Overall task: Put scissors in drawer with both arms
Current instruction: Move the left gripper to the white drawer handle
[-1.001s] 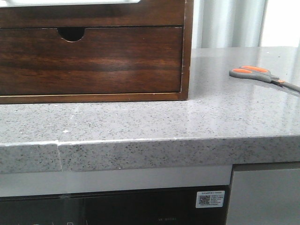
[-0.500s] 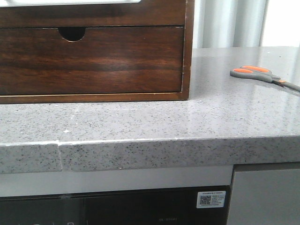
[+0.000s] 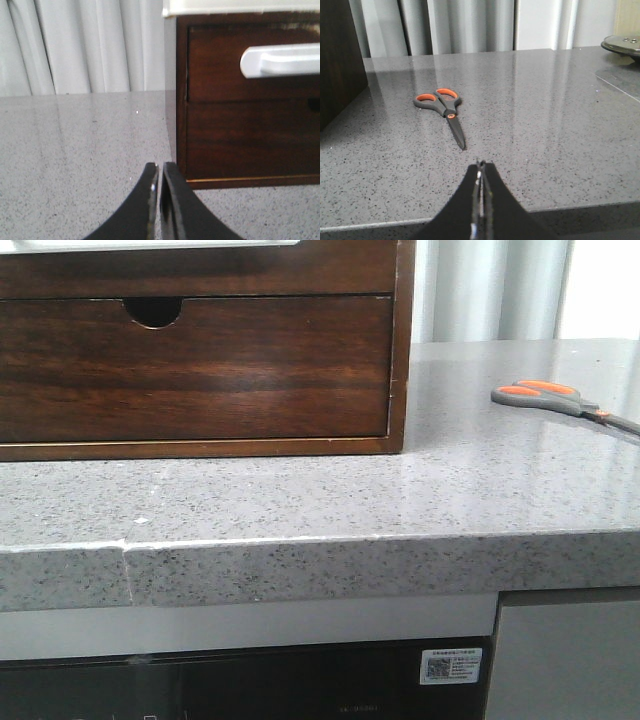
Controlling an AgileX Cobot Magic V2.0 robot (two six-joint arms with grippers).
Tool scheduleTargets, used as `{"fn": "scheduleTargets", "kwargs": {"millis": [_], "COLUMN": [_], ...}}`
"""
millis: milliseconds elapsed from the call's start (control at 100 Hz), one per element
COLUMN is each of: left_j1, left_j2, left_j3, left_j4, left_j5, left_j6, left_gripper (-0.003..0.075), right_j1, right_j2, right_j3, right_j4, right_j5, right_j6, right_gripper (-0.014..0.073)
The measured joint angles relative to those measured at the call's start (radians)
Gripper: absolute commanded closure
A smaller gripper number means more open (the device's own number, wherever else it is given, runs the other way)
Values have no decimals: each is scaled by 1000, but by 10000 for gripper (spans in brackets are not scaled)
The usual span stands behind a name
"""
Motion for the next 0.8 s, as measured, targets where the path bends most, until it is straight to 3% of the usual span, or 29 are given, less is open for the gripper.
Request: {"fn": "scheduleTargets", "kwargs": {"millis": [150, 350, 440, 610, 670, 800], "left_j1": [0, 0, 0, 0, 0, 0], "left_j2": [108, 239, 284, 367, 404, 492], "left_j3": [-81, -116, -121, -123, -123, -123], "left_j4": [0, 0, 0, 0, 0, 144], "left_j5": [17, -107, -175, -369, -435, -540], "left_j6": [0, 0, 0, 0, 0, 0], "left_gripper": [740, 729, 634, 304, 270, 293], "right_j1": [4, 15, 15, 15, 15, 15], "right_j2": [132, 225, 234, 234, 234, 234], "right_j3": [-99, -157, -157, -157, -157, -157], "right_j4": [2, 3, 4, 4, 4, 4], "right_j5": [66, 66, 66, 70, 71, 71], "right_j6": [0, 0, 0, 0, 0, 0], "right_gripper": [659, 659, 659, 659, 659, 659]}}
